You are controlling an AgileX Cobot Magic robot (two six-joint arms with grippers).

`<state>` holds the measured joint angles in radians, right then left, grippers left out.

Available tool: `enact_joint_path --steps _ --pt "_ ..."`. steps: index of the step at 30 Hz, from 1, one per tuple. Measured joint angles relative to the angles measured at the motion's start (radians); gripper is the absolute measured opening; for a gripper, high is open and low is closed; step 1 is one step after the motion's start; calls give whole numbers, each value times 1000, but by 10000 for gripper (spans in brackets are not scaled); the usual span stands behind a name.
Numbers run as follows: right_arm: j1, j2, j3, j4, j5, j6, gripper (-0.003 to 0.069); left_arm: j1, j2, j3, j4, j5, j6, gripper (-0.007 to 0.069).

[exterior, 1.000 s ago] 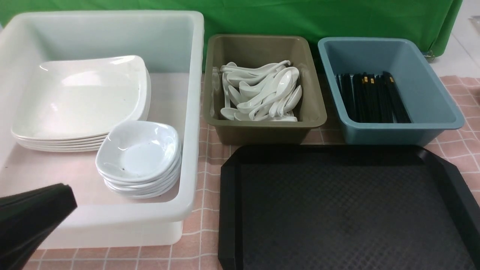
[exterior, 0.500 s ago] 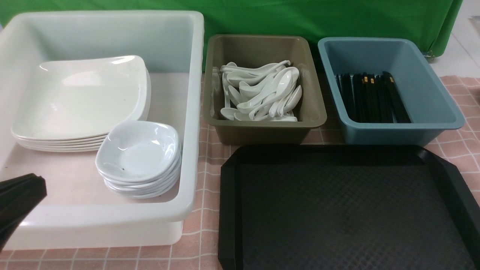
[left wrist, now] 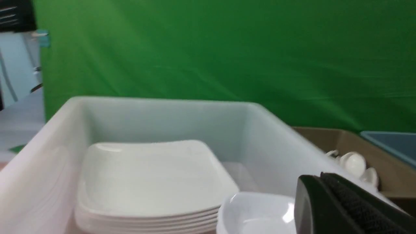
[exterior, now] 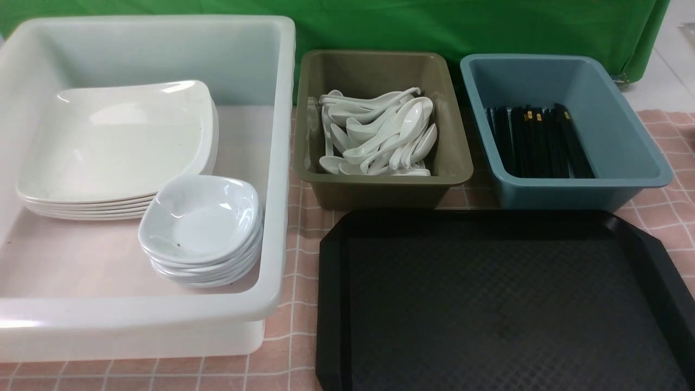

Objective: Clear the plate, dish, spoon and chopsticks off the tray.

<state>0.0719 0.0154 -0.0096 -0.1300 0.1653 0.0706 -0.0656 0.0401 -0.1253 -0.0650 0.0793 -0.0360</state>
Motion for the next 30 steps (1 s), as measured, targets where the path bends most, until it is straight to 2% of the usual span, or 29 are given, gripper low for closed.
enact_joint_path --steps 7,13,30 --pt "0 0 0 0 0 0 240 73 -41 129 39 34 -46 -3" --pt "0 0 0 0 0 0 240 72 -41 131 65 135 -52 -3" --pt "0 0 0 0 0 0 240 72 -41 131 65 141 -53 -3"
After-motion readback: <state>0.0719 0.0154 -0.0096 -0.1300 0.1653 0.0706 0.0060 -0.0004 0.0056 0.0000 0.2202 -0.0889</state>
